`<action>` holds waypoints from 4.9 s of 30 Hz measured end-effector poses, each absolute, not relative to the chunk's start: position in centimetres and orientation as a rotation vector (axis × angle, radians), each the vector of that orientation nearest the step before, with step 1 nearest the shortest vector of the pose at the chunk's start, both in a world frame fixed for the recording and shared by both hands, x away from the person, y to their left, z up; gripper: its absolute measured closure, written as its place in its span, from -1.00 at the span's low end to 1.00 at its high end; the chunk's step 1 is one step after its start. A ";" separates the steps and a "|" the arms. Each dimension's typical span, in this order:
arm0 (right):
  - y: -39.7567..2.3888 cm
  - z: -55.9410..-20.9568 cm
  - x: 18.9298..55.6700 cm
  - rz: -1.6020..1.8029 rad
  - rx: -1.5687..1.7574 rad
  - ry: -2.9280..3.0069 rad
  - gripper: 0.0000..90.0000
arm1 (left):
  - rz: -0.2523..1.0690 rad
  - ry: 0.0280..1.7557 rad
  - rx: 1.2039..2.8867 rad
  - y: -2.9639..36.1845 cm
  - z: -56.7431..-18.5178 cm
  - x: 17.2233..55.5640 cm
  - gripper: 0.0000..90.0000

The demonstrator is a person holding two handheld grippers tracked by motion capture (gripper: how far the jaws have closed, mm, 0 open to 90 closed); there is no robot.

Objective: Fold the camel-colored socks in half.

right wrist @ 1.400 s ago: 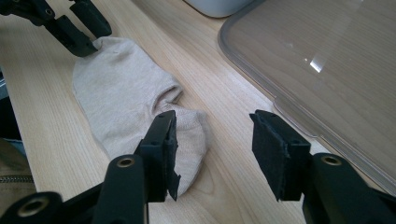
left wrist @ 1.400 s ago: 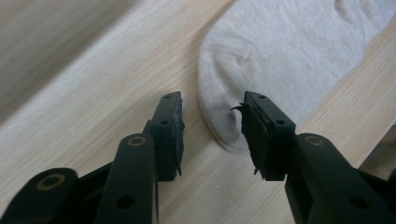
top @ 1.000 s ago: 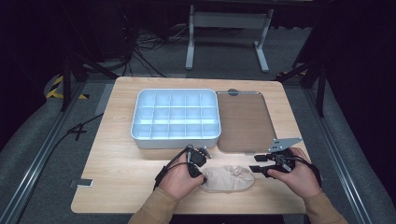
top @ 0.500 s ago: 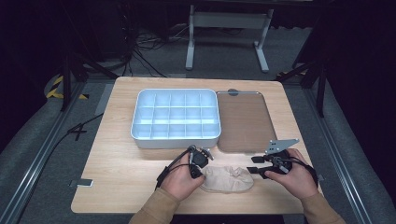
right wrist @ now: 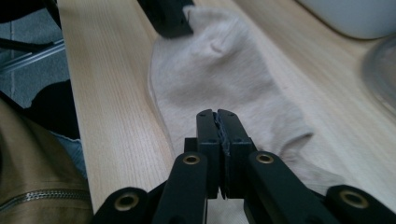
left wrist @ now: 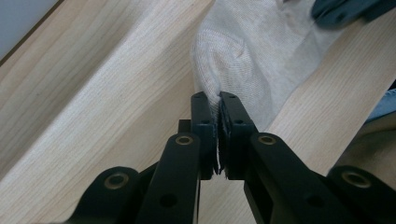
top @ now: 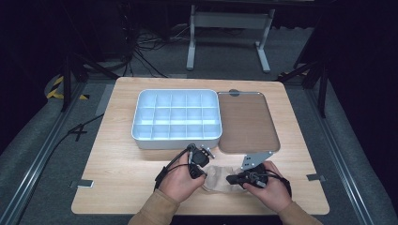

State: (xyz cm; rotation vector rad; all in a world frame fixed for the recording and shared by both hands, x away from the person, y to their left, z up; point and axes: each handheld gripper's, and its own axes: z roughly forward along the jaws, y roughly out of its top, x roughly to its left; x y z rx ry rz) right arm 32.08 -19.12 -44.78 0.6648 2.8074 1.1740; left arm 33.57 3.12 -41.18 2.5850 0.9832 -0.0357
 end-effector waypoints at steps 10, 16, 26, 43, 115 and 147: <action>-17.6 -46.5 31.5 1.068 0.624 2.877 0.99 | -0.049 1.016 2.586 3.6 -40.7 33.5 0.91; -17.5 -46.5 31.3 1.054 0.608 2.866 0.99 | -0.055 1.026 2.581 3.8 -40.7 33.5 0.91; -17.0 -46.7 31.2 1.087 0.532 2.875 1.00 | -0.080 1.022 2.593 4.1 -40.0 33.3 0.91; -20.7 -45.1 32.3 1.077 0.700 2.758 0.98 | -0.042 1.128 2.608 6.3 -38.9 33.6 0.91; -18.6 -47.9 31.0 1.250 0.556 2.693 0.96 | -0.065 0.817 2.640 -0.9 -40.8 33.6 0.89; -19.8 -42.7 31.0 1.362 0.586 2.596 0.71 | 0.033 0.856 2.535 3.1 -38.3 32.6 0.65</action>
